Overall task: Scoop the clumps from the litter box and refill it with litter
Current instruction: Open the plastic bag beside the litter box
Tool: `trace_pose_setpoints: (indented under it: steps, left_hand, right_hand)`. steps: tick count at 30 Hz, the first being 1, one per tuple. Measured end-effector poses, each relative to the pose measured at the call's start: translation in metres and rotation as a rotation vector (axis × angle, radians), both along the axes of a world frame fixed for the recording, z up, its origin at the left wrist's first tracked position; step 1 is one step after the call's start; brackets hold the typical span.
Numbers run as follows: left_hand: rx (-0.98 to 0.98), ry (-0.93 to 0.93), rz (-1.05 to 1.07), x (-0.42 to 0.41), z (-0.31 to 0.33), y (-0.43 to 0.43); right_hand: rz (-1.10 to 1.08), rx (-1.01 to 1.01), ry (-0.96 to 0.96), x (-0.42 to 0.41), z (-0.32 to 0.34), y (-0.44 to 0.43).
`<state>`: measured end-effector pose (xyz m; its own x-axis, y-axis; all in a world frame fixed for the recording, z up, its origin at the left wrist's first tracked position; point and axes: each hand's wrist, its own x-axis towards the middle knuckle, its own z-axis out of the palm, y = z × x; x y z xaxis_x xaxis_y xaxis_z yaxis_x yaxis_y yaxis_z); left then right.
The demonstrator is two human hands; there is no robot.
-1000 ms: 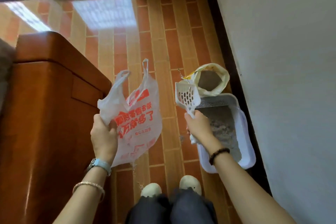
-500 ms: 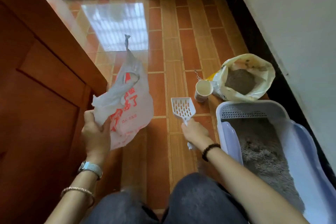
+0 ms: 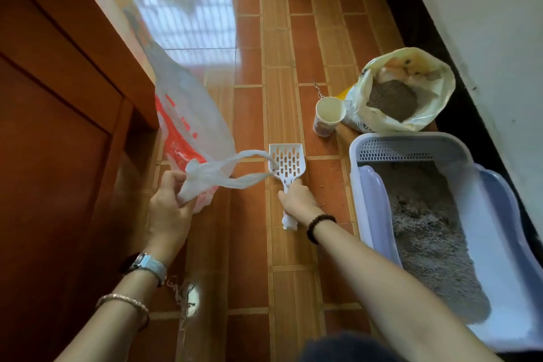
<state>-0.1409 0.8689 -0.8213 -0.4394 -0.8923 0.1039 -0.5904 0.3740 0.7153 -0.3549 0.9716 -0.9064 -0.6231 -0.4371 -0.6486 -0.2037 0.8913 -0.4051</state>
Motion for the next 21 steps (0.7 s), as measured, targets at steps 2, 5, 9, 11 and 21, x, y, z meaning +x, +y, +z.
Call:
trace_pose_setpoints:
  steps: [2,5,9,11,21]
  left_hand:
    - [0.014,-0.004,-0.025,-0.001,-0.003,0.004]
    - [0.0,-0.005,-0.078,-0.003,-0.008,0.009]
    - [-0.02,-0.026,-0.101,-0.004,-0.007,0.013]
    - [-0.022,-0.048,-0.072,-0.003,-0.005,0.015]
    - [0.064,-0.009,-0.106,0.019,0.005,0.053]
  right_hand:
    - [-0.009,-0.046,-0.02,0.0,0.002,0.006]
    - [-0.001,-0.1,-0.01,-0.001,0.005,0.012]
    - [-0.018,-0.162,-0.002,-0.005,0.018,0.018]
    - [0.002,-0.187,0.061,-0.009,0.035,0.02]
    - [0.351,-0.712,0.089,0.02,0.127,0.0]
